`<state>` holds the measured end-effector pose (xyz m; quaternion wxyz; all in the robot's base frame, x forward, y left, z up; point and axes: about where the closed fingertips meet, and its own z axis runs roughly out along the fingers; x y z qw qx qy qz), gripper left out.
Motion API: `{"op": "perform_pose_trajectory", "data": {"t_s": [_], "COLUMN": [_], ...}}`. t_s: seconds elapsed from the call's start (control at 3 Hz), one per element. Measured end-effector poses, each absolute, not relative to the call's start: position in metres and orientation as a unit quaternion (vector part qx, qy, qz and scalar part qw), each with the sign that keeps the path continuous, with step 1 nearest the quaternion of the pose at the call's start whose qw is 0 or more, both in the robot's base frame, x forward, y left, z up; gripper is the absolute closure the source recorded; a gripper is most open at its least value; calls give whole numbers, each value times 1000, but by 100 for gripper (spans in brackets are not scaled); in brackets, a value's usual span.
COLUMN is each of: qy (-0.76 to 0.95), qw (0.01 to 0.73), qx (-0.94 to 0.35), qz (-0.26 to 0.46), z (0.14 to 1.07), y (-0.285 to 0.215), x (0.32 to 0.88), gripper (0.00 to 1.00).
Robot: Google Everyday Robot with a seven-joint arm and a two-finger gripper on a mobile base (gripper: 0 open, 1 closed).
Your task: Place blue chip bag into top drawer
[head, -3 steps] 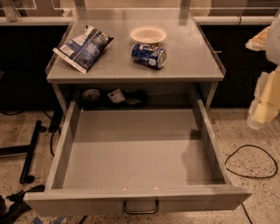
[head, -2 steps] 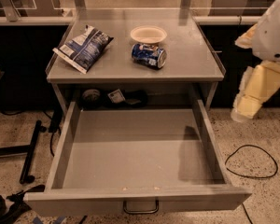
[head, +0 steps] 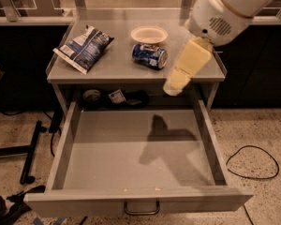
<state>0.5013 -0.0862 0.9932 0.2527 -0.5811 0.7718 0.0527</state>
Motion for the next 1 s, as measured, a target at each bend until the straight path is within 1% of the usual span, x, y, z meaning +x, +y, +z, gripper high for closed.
{"op": "perform_pose_trajectory", "data": {"t_s": [0.67, 1.0], "qy": [773, 786], "qw": [310, 305], "qx": [-546, -528], "qz": [88, 101], "z": [1028, 1028], "y": [39, 50], "x": [568, 566], "gripper": [0, 0]}}
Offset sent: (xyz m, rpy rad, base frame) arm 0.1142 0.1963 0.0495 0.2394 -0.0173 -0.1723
